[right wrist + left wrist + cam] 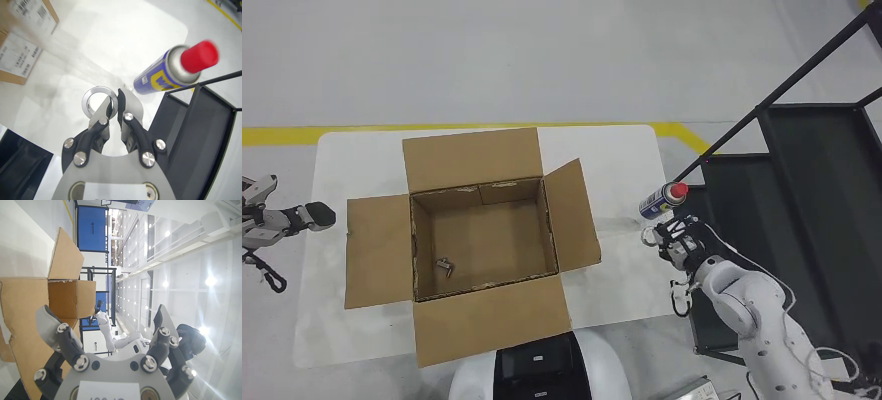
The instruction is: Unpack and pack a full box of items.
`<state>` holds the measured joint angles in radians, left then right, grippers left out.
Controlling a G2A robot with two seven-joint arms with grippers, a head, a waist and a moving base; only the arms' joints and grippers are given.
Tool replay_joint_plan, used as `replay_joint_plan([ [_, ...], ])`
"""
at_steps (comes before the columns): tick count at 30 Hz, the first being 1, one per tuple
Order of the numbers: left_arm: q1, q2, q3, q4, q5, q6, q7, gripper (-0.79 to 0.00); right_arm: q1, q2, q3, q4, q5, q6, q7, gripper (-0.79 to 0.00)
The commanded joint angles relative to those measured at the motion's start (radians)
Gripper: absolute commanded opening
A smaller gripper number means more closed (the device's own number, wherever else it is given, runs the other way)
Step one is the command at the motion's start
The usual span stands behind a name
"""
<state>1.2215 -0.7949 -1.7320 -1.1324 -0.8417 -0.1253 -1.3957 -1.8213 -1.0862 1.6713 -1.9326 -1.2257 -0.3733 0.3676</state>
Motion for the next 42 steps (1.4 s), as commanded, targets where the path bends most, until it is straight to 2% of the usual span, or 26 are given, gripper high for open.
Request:
replay_joint_plan([
  [1,0.000,0.000,0.000,0.000,0.000,0.000,0.000,0.000,-0.010,0.001,0.025,-0.061,0.031,-0.012,-0.007,-0.785],
  [7,0.000,0.000,0.000,0.000,0.000,0.000,0.000,0.000,0.053,0.005,0.036,-0.253,0.099,-0.052,0.038,-0.785],
  [10,0.000,0.000,0.000,0.000,0.000,0.000,0.000,0.000,0.132,0.007,-0.017,-0.317,0.098,-0.063,0.100,-0.785],
  [13,0.000,0.000,0.000,0.000,0.000,0.000,0.000,0.000,0.233,0.006,-0.120,-0.332,0.069,-0.078,0.180,-0.785],
  [17,0.000,0.000,0.000,0.000,0.000,0.000,0.000,0.000,0.390,-0.005,-0.325,-0.265,0.041,-0.087,0.274,-0.785],
  [22,0.000,0.000,0.000,0.000,0.000,0.000,0.000,0.000,0.572,-0.037,-0.572,-0.137,-0.007,-0.039,0.351,-0.785],
  [27,0.000,0.000,0.000,0.000,0.000,0.000,0.000,0.000,0.700,-0.076,-0.753,-0.026,-0.049,0.030,0.400,-0.785],
  [32,0.000,0.000,0.000,0.000,0.000,0.000,0.000,0.000,0.781,-0.114,-0.881,0.076,-0.066,0.073,0.435,-0.785],
  [34,0.000,0.000,0.000,0.000,0.000,0.000,0.000,0.000,0.804,-0.127,-0.914,0.112,-0.064,0.088,0.439,0.000],
  [38,0.000,0.000,0.000,0.000,0.000,0.000,0.000,0.000,0.820,-0.141,-0.935,0.164,-0.052,0.100,0.427,0.000],
  [42,0.000,0.000,0.000,0.000,0.000,0.000,0.000,0.000,0.792,-0.132,-0.897,0.133,-0.018,0.041,0.377,0.000],
])
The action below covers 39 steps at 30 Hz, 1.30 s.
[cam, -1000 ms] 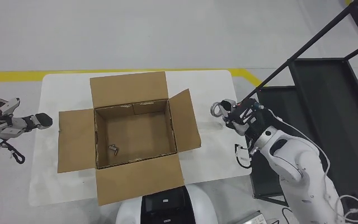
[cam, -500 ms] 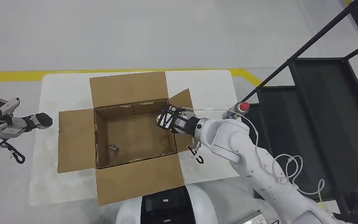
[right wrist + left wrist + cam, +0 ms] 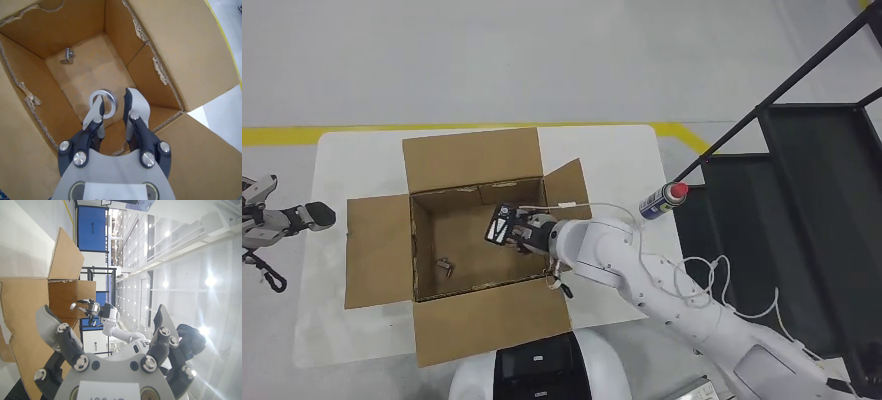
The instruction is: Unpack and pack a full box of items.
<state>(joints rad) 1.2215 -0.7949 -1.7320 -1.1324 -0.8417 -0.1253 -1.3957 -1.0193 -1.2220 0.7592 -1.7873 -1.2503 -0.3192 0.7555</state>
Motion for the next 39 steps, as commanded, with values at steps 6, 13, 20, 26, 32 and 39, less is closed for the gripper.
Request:
replay_joint_plan([
  [6,0.000,0.000,0.000,0.000,0.000,0.000,0.000,0.000,-0.146,0.050,0.190,-0.175,0.061,-0.123,-0.121,0.000],
  [13,0.000,0.000,0.000,0.000,0.000,0.000,0.000,0.000,-0.428,0.109,0.559,-0.356,-0.011,-0.178,-0.443,0.000],
  [20,0.000,0.000,0.000,0.000,0.000,0.000,0.000,0.000,-0.689,0.128,0.847,-0.226,-0.045,-0.149,-0.845,0.000],
  [26,0.000,0.000,0.000,0.000,0.000,0.000,0.000,0.000,-0.773,0.128,0.929,-0.100,-0.020,-0.143,-1.020,0.000],
  [32,0.000,0.000,0.000,0.000,0.000,0.000,0.000,0.000,-0.781,0.128,0.934,-0.092,-0.020,-0.147,-1.027,0.000],
  [39,0.000,0.000,0.000,0.000,0.000,0.000,0.000,0.000,-0.781,0.128,0.934,-0.092,-0.020,-0.147,-1.027,0.000],
])
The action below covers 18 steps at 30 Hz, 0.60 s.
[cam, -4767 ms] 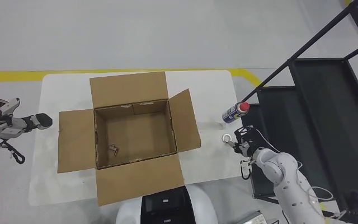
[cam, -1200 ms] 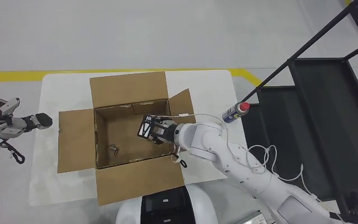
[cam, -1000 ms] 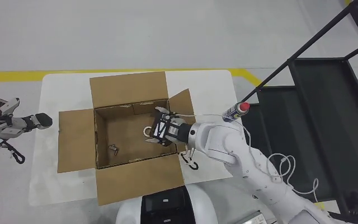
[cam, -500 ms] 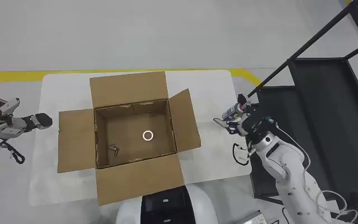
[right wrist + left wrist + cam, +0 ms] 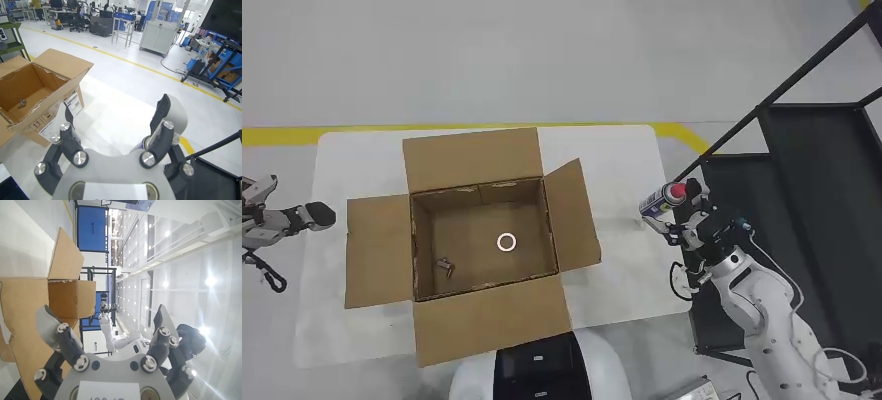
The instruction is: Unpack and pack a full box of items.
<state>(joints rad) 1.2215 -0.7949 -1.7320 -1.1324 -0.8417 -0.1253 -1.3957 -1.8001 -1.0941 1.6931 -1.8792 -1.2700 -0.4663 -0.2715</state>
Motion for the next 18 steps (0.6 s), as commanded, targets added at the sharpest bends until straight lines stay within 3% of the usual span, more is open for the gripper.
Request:
replay_joint_plan([
  [1,0.000,0.000,0.000,0.000,0.000,0.000,0.000,0.000,0.001,0.000,0.001,0.002,-0.002,0.005,0.003,0.000],
  [8,0.000,0.000,0.000,0.000,0.000,0.000,0.000,0.000,0.063,-0.006,-0.001,0.173,0.080,0.049,0.021,0.000],
  [13,0.000,0.000,0.000,0.000,0.000,0.000,0.000,0.000,0.140,-0.015,-0.035,0.364,0.063,0.119,-0.047,0.000],
  [18,0.000,0.000,0.000,0.000,0.000,0.000,0.000,0.000,0.205,-0.022,-0.085,0.517,0.024,0.121,-0.106,0.000],
])
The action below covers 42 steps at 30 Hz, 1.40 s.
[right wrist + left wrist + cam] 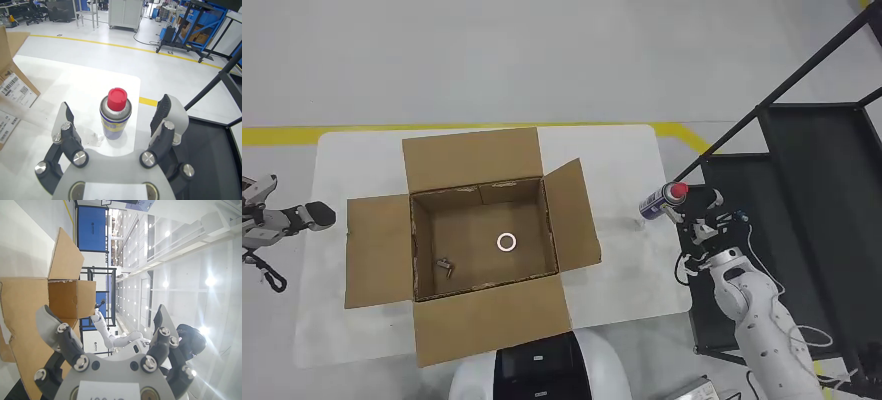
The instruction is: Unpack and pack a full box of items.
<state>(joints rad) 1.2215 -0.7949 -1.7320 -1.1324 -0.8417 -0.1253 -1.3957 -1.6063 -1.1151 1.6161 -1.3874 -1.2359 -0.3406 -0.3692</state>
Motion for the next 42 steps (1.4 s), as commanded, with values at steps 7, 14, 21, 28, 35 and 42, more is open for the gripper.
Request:
replay_joint_plan([
  [7,0.000,0.000,0.000,0.000,0.000,0.000,0.000,0.000,0.105,-0.014,-0.063,0.189,-0.012,0.026,-0.044,0.000],
  [14,0.000,0.000,0.000,0.000,0.000,0.000,0.000,0.000,0.202,-0.029,-0.130,0.299,-0.006,0.013,-0.039,0.000],
  [21,0.000,0.000,0.000,0.000,0.000,0.000,0.000,0.000,0.286,-0.052,-0.183,0.397,0.049,0.039,-0.056,0.000],
  [28,0.000,0.000,0.000,0.000,0.000,0.000,0.000,0.000,0.329,-0.064,-0.206,0.463,0.087,0.004,-0.069,-0.785],
  [35,0.000,0.000,0.000,0.000,0.000,0.000,0.000,0.000,0.344,-0.069,-0.212,0.489,0.105,-0.014,-0.094,-0.785],
  [42,0.000,0.000,0.000,0.000,0.000,0.000,0.000,0.000,0.297,-0.054,-0.174,0.373,0.063,-0.049,-0.174,-0.785],
])
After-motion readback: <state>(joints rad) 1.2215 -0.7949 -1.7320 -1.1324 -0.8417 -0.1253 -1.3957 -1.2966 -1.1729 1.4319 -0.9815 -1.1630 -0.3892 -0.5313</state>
